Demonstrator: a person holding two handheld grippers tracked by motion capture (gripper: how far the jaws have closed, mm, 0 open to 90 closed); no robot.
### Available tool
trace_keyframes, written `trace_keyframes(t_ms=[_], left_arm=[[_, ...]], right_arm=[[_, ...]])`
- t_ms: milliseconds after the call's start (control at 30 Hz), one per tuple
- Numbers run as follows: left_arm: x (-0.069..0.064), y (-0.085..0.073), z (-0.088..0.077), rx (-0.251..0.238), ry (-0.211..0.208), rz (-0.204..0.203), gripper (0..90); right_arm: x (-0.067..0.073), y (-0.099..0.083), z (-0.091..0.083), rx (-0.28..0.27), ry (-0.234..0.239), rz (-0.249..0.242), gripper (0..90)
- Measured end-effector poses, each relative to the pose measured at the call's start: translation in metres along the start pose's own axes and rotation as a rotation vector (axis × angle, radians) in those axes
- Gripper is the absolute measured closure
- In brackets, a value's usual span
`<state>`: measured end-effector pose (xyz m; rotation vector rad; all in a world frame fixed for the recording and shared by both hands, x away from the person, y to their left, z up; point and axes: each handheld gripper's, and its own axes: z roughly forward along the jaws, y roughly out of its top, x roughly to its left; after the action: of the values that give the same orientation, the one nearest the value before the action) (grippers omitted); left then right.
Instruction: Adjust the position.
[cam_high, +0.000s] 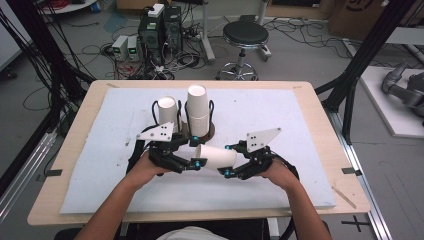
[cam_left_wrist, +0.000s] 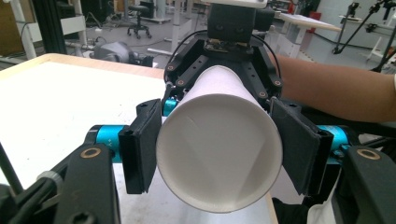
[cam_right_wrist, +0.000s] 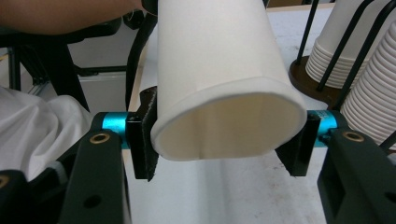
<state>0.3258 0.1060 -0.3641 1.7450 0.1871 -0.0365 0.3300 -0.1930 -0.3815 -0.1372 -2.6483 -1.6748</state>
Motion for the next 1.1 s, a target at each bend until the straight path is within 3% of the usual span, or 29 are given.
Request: trace_keyframes(t_ms=[67,200,267,367,400,567,700,733,767,833,1100], left_arm=[[0.000,0.000,-0.001,-0.015,-0.004,-0.004,36.4],[0.001,0.002,-0.003,-0.055,-0.002,-0.008,36.3],[0.001,0.003,-0.005,-0.079,-0.002,-0.015,36.3],[0.001,0.002,-0.004,-0.084,0.000,-0.018,36.3],[0.001,0.001,-0.003,-0.071,0.003,-0.014,36.3],[0.003,-0.002,-0.003,-0.062,-0.004,-0.023,36.4],[0.003,-0.002,-0.002,-0.036,0.023,-0.022,34.2],[0.003,-0.003,-0.001,-0.028,0.037,-0.019,34.2],[0.003,-0.003,0.000,-0.010,0.055,-0.025,27.8],[0.003,-0.003,0.000,0.000,0.055,-0.022,27.2],[0.003,-0.007,0.003,0.038,0.008,-0.001,35.3]], right_arm=[[0.000,0.000,0.000,-0.009,0.002,0.014,36.0],[0.001,0.002,-0.003,-0.075,-0.038,0.043,21.1],[0.000,0.002,-0.005,-0.102,-0.053,0.067,19.4],[0.000,0.001,-0.006,-0.120,-0.059,0.066,19.5],[0.000,0.001,-0.005,-0.116,-0.062,0.045,25.7],[0.000,0.001,-0.009,-0.103,-0.046,0.013,35.2],[-0.001,0.001,-0.012,-0.090,-0.033,-0.003,43.1],[-0.001,0.001,-0.012,-0.090,-0.033,-0.003,43.1],[-0.001,0.002,-0.013,-0.076,-0.033,-0.005,44.2],[-0.001,0.002,-0.013,-0.070,-0.036,-0.010,44.4],[-0.001,0.002,-0.015,-0.044,-0.021,0.002,44.4]])
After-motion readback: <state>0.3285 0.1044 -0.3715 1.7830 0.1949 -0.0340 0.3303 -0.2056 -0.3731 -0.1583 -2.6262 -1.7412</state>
